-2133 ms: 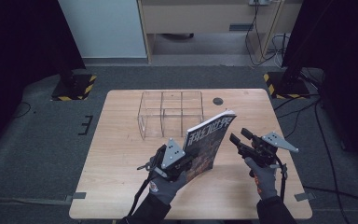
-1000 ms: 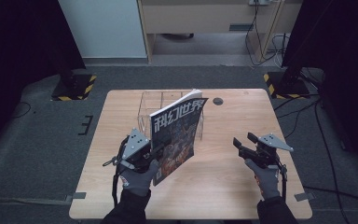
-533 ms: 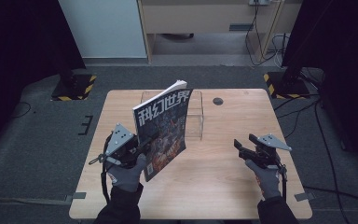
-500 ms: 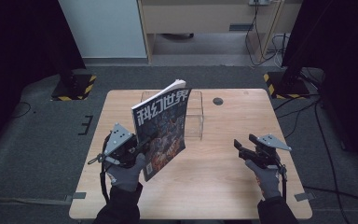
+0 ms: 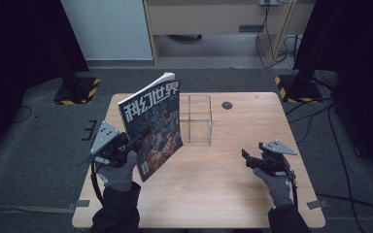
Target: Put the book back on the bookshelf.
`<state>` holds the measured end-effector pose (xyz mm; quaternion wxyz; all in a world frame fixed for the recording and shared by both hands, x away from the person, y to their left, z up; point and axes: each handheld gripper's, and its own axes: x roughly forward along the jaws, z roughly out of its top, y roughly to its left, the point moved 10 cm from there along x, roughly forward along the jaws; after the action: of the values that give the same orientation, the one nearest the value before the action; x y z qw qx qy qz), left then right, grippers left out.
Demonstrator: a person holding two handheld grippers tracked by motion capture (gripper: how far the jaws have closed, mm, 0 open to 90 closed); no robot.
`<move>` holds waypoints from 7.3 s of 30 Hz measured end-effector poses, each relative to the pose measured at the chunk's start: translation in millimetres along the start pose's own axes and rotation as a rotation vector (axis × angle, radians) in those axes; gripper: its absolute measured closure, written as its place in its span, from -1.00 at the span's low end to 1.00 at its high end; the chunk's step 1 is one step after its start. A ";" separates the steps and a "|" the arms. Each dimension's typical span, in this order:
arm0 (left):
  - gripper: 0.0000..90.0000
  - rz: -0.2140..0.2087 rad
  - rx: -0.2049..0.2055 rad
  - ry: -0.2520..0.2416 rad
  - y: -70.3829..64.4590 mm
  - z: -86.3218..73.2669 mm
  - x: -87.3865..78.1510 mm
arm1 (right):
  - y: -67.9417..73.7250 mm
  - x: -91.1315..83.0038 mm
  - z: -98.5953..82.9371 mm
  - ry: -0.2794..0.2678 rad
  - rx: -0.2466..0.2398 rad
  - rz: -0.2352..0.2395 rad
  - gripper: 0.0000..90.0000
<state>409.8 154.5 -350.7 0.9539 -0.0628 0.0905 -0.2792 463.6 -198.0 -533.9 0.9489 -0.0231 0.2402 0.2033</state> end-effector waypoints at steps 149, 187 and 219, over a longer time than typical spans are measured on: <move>0.82 0.267 -0.054 -0.043 115.5 -37.2 116.9 | 0.1 21.4 -35.5 0.149 -0.100 -0.027 -0.58; 0.69 0.261 -0.022 -0.005 116.4 -71.5 95.9 | 3.8 20.5 -34.8 0.147 -0.110 -0.021 -0.58; -0.56 0.271 0.093 0.065 95.4 -29.8 60.7 | 0.0 13.7 -25.8 0.115 -0.085 -0.027 -0.59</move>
<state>503.6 199.2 -404.4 0.9813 0.0034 0.1159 -0.1536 463.1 -196.5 -563.0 0.9344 -0.0781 0.2852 0.1987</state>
